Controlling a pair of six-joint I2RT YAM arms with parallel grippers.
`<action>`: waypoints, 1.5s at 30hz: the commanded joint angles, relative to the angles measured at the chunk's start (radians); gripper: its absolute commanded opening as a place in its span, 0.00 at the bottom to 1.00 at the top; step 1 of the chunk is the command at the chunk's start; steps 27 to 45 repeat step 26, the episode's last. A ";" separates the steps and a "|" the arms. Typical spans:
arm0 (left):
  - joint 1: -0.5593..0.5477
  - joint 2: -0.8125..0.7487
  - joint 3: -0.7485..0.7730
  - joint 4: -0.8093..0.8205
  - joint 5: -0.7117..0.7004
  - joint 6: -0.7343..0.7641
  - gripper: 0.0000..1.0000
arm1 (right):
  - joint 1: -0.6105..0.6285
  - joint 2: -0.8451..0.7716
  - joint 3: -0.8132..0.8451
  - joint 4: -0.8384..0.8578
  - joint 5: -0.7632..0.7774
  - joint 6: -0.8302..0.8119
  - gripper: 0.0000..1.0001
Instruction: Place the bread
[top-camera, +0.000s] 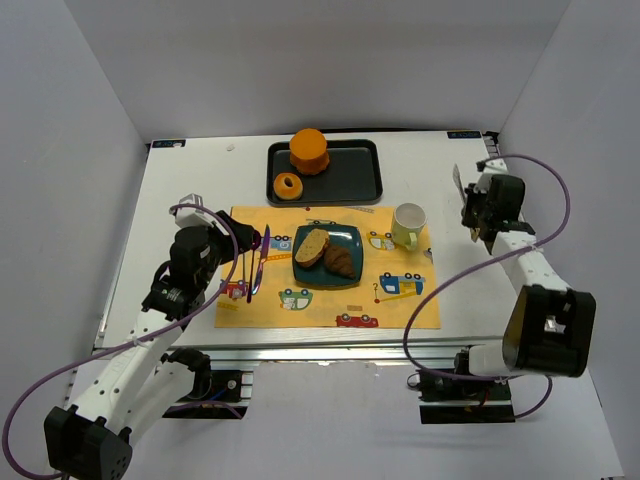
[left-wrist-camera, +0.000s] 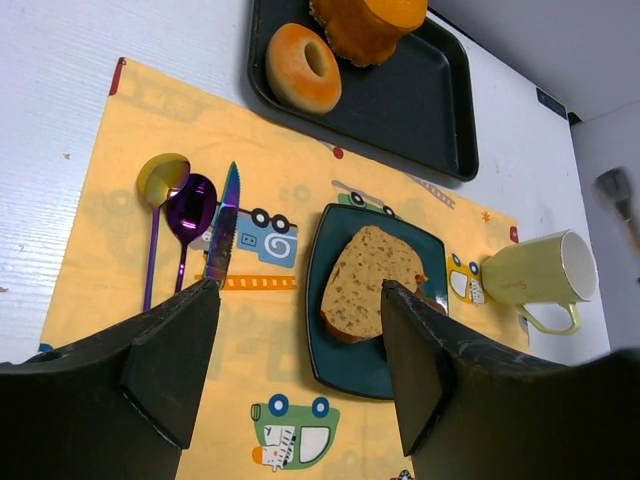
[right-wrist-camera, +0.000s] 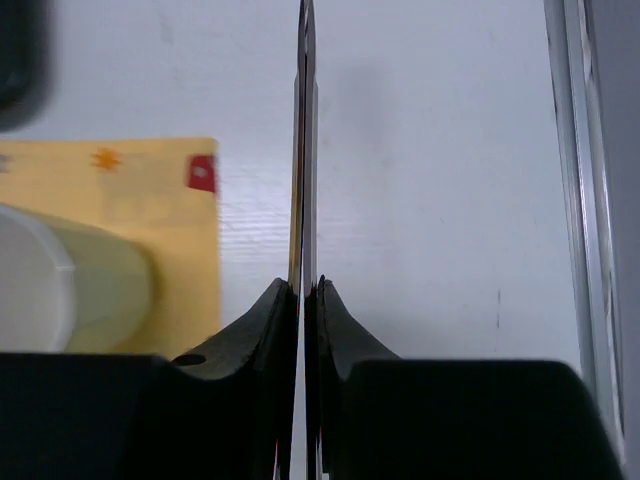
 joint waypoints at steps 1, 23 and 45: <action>0.004 -0.003 0.002 0.024 0.023 -0.004 0.75 | -0.080 0.077 -0.058 0.137 0.048 0.073 0.03; 0.004 -0.007 -0.016 0.028 0.044 -0.017 0.77 | -0.189 0.144 0.042 -0.048 -0.041 -0.273 0.89; 0.004 0.008 -0.012 0.039 0.052 -0.018 0.77 | -0.146 0.073 0.049 -0.022 -0.091 -0.335 0.89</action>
